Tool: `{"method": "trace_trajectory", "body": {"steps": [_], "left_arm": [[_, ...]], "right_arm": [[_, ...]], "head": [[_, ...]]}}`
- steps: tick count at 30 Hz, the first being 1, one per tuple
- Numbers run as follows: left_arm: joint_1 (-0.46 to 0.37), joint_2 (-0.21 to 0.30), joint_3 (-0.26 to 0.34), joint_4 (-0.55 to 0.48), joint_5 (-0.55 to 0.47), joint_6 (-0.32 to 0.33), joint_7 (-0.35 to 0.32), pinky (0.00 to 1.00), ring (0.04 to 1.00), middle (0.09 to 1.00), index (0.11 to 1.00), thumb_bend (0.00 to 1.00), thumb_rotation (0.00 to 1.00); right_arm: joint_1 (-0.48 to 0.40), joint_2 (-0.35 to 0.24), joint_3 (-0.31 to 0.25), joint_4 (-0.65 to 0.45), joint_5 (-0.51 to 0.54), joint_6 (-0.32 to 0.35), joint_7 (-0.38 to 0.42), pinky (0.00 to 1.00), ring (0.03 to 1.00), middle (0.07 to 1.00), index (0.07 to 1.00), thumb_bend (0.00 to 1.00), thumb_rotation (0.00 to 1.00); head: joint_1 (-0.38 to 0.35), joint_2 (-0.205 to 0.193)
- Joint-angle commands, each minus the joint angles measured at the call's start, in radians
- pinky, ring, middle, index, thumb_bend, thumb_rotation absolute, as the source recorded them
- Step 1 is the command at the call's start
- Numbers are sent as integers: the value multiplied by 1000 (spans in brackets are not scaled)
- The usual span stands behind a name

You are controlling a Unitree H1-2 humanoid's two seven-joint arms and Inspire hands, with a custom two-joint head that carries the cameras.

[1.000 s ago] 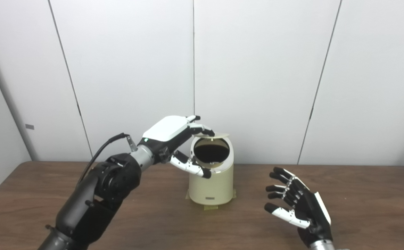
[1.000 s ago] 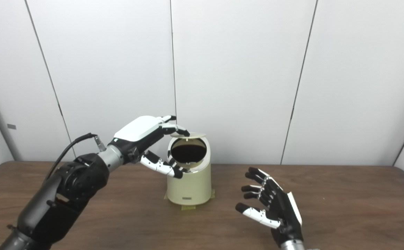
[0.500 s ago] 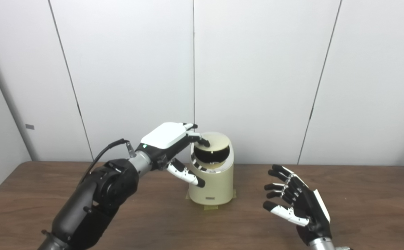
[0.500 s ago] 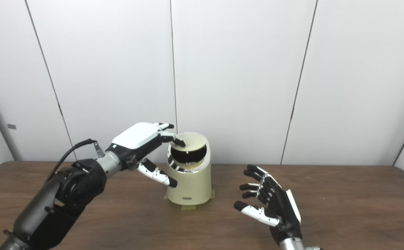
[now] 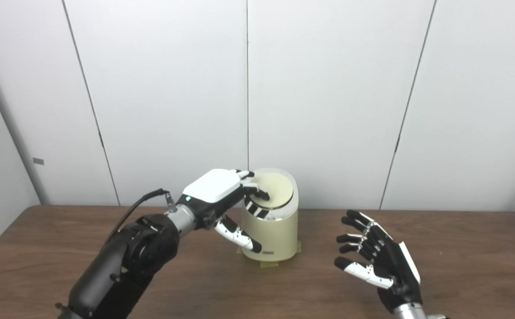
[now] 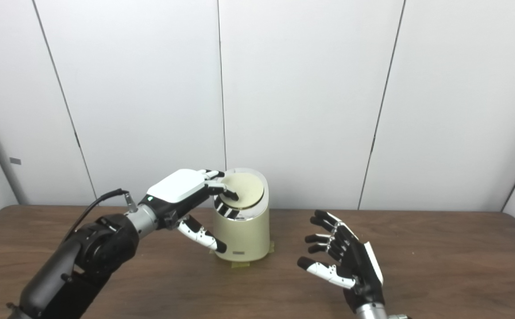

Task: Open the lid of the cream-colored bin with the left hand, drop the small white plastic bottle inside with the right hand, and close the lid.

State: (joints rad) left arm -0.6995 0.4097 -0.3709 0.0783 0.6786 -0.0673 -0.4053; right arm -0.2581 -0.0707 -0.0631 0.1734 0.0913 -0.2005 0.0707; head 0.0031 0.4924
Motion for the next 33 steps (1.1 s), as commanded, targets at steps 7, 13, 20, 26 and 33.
{"method": "trace_trajectory", "body": {"steps": [7,13,20,26,33], "left_arm": [[-36,-8,1,-12,20,-29,18,1000,975,807,808,999,433],[-31,-9,-13,-4,52,-53,30,1000,975,807,815,997,461],[-29,-12,-59,9,153,-57,40,1000,980,833,845,975,436],[-27,-12,-90,15,221,-7,-16,1000,1000,851,874,979,423],[-30,-11,-109,24,233,44,-84,1000,1000,848,856,1000,424]], "right_arm": [[-31,6,5,-61,-18,4,-16,512,608,781,782,861,252],[-30,6,6,-70,-11,19,-14,504,615,781,786,869,260],[-22,10,8,-97,-9,34,-13,488,606,778,786,860,257],[-16,12,2,-118,2,55,-15,490,608,774,784,873,256],[-17,6,0,-116,7,54,-14,485,598,769,778,877,262]], "head": [[-2,7],[-4,10],[-10,17],[-12,23],[-6,25]]}}
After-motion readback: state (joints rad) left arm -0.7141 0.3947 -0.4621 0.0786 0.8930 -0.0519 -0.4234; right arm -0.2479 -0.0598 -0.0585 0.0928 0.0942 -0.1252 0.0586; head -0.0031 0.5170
